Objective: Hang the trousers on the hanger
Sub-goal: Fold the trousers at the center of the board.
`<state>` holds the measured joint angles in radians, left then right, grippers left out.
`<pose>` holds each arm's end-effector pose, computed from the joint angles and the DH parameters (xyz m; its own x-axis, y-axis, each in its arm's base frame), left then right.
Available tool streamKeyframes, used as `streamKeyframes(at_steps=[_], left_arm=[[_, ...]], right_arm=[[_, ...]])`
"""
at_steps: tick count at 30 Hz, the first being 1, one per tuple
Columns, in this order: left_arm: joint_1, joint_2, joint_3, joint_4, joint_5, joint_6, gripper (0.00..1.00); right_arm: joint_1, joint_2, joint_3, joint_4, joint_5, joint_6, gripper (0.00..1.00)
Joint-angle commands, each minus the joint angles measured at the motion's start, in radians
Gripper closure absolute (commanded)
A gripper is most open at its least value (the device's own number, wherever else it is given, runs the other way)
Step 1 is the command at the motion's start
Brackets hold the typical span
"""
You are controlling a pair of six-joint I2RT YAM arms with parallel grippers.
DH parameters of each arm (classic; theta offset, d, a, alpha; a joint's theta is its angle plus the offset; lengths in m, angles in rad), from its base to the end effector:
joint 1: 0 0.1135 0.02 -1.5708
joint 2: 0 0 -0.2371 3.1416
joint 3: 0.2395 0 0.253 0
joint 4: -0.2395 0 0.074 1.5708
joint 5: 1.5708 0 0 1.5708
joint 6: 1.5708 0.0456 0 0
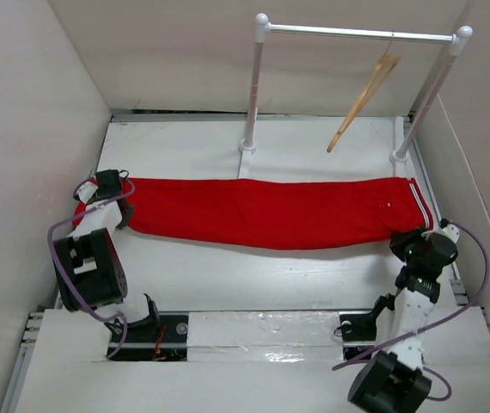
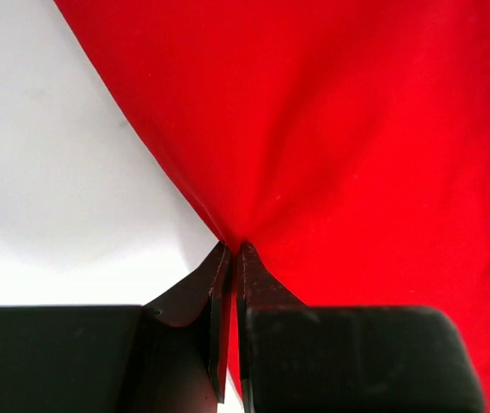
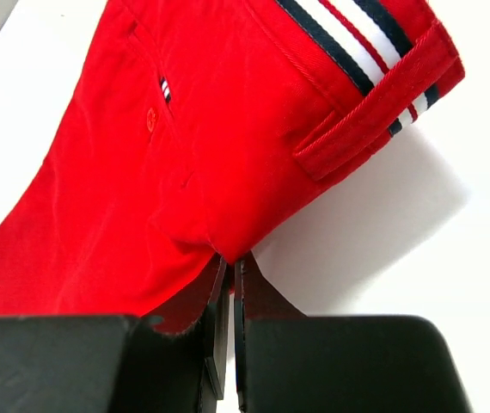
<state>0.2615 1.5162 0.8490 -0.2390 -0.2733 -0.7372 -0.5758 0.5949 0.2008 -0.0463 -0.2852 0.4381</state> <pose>0.2963 0.0920 0.1525 -0.2875 -0.7470 -0.5994 -0.8145 0.5200 -0.2573 0.1581 -0.0873 0.1572 -0.1927 0.6104 -0.7683 0.4315 0.7559 0.4924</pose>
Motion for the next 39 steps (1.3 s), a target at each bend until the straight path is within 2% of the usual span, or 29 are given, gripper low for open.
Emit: streamKeyframes(at_steps=[1, 2, 3, 4, 6, 7, 12, 14, 15, 16, 18, 19, 20, 22, 25, 26, 27, 28, 30, 31, 34, 35, 38, 39], left_arm=[[0.013, -0.117, -0.045, -0.043, -0.119, -0.020, 1.00], [0.013, -0.123, -0.050, -0.040, -0.113, -0.021, 1.00], [0.013, -0.126, -0.048, -0.037, -0.069, -0.016, 0.92], [0.013, -0.131, -0.039, -0.040, -0.052, -0.010, 0.72], [0.013, -0.149, -0.033, -0.039, -0.011, 0.002, 0.51], [0.013, -0.193, -0.036, -0.007, 0.020, 0.016, 0.43], [-0.046, -0.399, -0.079, 0.133, 0.175, 0.073, 0.43], [-0.091, -0.467, -0.090, 0.190, 0.210, 0.078, 0.53], [-0.153, -0.476, -0.088, 0.201, 0.232, 0.078, 0.59], [-0.192, -0.482, -0.079, 0.213, 0.235, 0.072, 0.76], [-0.276, -0.479, -0.071, 0.230, 0.235, 0.064, 0.91], [-0.357, -0.473, -0.068, 0.253, 0.232, 0.059, 1.00], [-0.399, -0.470, -0.068, 0.276, 0.230, 0.058, 1.00], [-0.521, -0.461, -0.080, 0.332, 0.220, 0.055, 1.00], [-0.635, -0.436, -0.096, 0.383, 0.168, 0.053, 1.00], [-0.698, -0.429, -0.100, 0.388, 0.154, 0.058, 1.00], [-0.726, -0.421, -0.105, 0.395, 0.128, 0.061, 1.00], [-0.754, -0.409, -0.111, 0.417, 0.114, 0.065, 1.00], [-0.827, -0.395, -0.133, 0.444, 0.074, 0.085, 1.00], [-0.853, -0.381, -0.137, 0.454, 0.053, 0.093, 1.00], [-0.968, -0.357, -0.156, 0.489, -0.045, 0.117, 1.00], [-0.994, -0.350, -0.168, 0.501, -0.064, 0.122, 1.00], [-1.053, -0.311, -0.194, 0.547, -0.101, 0.131, 1.00], [-1.053, -0.301, -0.203, 0.558, -0.102, 0.131, 1.00]], right_arm=[[-0.048, -0.153, 0.023, -0.154, 0.061, -0.096, 0.87], [-0.048, -0.177, 0.020, -0.156, 0.048, -0.095, 0.76], [-0.048, -0.196, 0.017, -0.164, 0.046, -0.091, 0.46], [-0.048, -0.187, 0.018, -0.159, 0.058, -0.087, 0.30], [-0.048, -0.106, 0.041, -0.135, 0.098, -0.085, 0.01], [-0.048, -0.069, 0.055, -0.132, 0.106, -0.094, 0.00], [-0.119, 0.112, 0.092, -0.066, 0.066, -0.093, 0.00], [-0.142, 0.164, 0.060, 0.026, 0.041, -0.052, 0.00], [-0.151, 0.184, 0.048, 0.107, 0.023, -0.039, 0.00], [-0.151, 0.206, 0.043, 0.132, 0.024, -0.023, 0.00], [-0.151, 0.290, 0.040, 0.192, 0.012, -0.009, 0.00], [-0.151, 0.324, 0.048, 0.238, 0.008, -0.010, 0.00], [-0.151, 0.357, 0.058, 0.244, 0.003, -0.016, 0.00], [-0.151, 0.462, 0.084, 0.292, -0.020, -0.015, 0.03], [-0.173, 0.548, 0.092, 0.361, -0.071, 0.013, 0.18], [-0.173, 0.548, 0.085, 0.381, -0.074, 0.022, 0.29], [-0.182, 0.540, 0.077, 0.397, -0.084, 0.025, 0.56], [-0.182, 0.507, 0.066, 0.407, -0.083, 0.025, 0.72], [-0.182, 0.455, 0.066, 0.382, -0.072, 0.019, 0.95], [-0.182, 0.386, 0.069, 0.346, -0.077, 0.014, 1.00], [-0.171, 0.248, 0.110, 0.255, -0.135, -0.031, 1.00], [-0.155, 0.150, 0.144, 0.231, -0.158, -0.047, 1.00], [-0.060, 0.001, 0.210, 0.107, -0.230, -0.122, 1.00], [0.027, -0.024, 0.245, 0.082, -0.248, -0.139, 1.00]])
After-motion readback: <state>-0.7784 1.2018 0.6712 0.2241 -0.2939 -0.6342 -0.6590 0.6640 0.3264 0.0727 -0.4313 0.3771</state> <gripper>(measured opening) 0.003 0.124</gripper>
